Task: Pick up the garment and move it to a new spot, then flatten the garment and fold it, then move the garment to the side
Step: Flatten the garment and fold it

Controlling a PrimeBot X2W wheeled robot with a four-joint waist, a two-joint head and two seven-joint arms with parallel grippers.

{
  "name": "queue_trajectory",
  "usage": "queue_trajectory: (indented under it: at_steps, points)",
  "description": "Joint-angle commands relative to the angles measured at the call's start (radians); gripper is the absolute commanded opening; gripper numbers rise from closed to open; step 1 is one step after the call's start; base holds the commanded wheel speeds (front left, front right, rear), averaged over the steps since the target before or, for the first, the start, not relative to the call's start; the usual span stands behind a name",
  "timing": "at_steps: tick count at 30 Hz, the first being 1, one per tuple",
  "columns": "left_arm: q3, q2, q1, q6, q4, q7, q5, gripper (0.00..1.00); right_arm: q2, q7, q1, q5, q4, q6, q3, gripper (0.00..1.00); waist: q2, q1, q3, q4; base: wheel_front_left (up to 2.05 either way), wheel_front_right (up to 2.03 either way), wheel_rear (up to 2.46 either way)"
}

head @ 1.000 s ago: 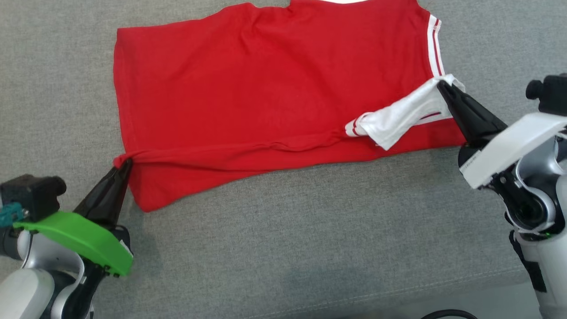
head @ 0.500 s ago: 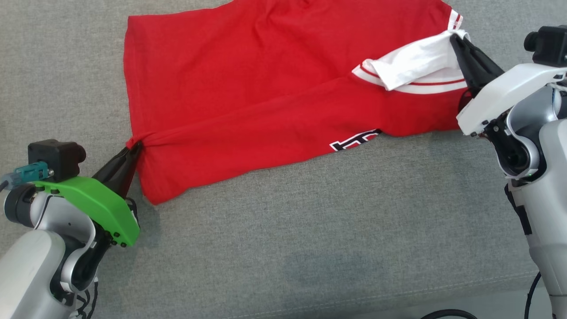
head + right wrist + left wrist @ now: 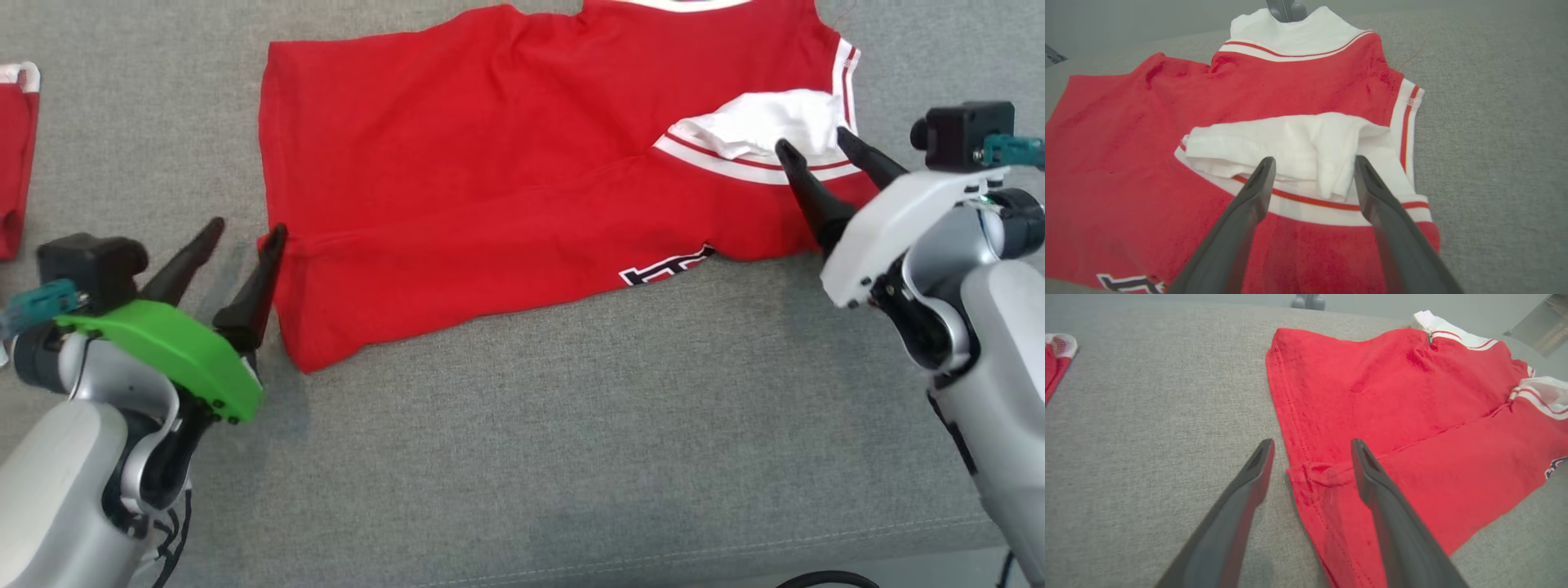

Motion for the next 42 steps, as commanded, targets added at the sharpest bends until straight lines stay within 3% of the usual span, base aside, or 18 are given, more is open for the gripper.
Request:
queue_trajectory:
  at_steps: [1,7,12,20,35,36,37,38,39,42]
  points:
    - [0.009,0.008,0.028,0.010,-0.011,-0.011,-0.011,1.00,-0.019,-0.003,0.023,-0.008,-0.021,0.000,0.002,1.00,0.0000,0.0000,-0.022,-0.006,0.00,0.00,0.00]
    - [0.058,0.036,0.243,0.097,-0.179,-0.021,-0.101,1.00,-0.126,0.094,0.192,-0.060,-0.221,0.000,-0.040,1.00,0.0000,0.0000,-0.045,-0.034,0.00,0.00,0.00]
    - [0.056,0.044,0.324,0.128,-0.242,-0.012,-0.122,1.00,-0.152,0.183,0.284,-0.099,-0.302,0.000,-0.108,1.00,0.0000,0.0000,-0.026,-0.028,0.00,0.00,0.00]
    - [0.035,0.023,0.260,0.110,-0.222,0.048,-0.159,1.00,-0.119,0.235,0.280,-0.154,-0.300,0.000,-0.164,1.00,0.0000,0.0000,-0.006,0.001,0.00,0.00,0.00]
    - [-0.020,-0.009,0.153,0.035,-0.117,0.166,-0.208,1.00,-0.073,0.289,0.186,-0.148,-0.120,0.000,-0.170,1.00,0.0000,0.0000,0.024,0.018,0.00,0.00,0.00]
    - [-0.024,-0.013,0.146,0.024,-0.107,0.172,-0.214,0.59,-0.072,0.289,0.183,-0.148,-0.109,0.000,-0.166,1.00,0.0000,0.0000,0.025,0.019,0.00,0.00,0.00]
    - [-0.027,-0.017,0.139,0.010,-0.099,0.178,-0.220,0.00,-0.067,0.298,0.183,-0.131,-0.100,0.000,-0.157,1.00,0.0000,0.0000,0.024,0.020,0.00,0.00,0.00]
    - [-0.037,-0.014,0.131,-0.006,-0.093,0.189,-0.219,0.00,-0.062,0.305,0.182,-0.111,-0.094,0.000,-0.151,0.33,0.0000,0.0000,0.023,0.021,0.00,0.00,0.00]
    - [-0.042,-0.009,0.125,-0.018,-0.090,0.195,-0.218,0.00,-0.064,0.310,0.181,-0.092,-0.091,0.000,-0.143,0.00,0.0000,0.0000,0.021,0.022,0.00,0.00,0.00]
    - [-0.032,0.011,0.114,-0.044,-0.087,0.208,-0.231,0.00,-0.073,0.327,0.190,-0.013,-0.091,0.000,-0.153,0.00,0.0000,0.0000,0.007,0.022,0.00,0.00,0.00]
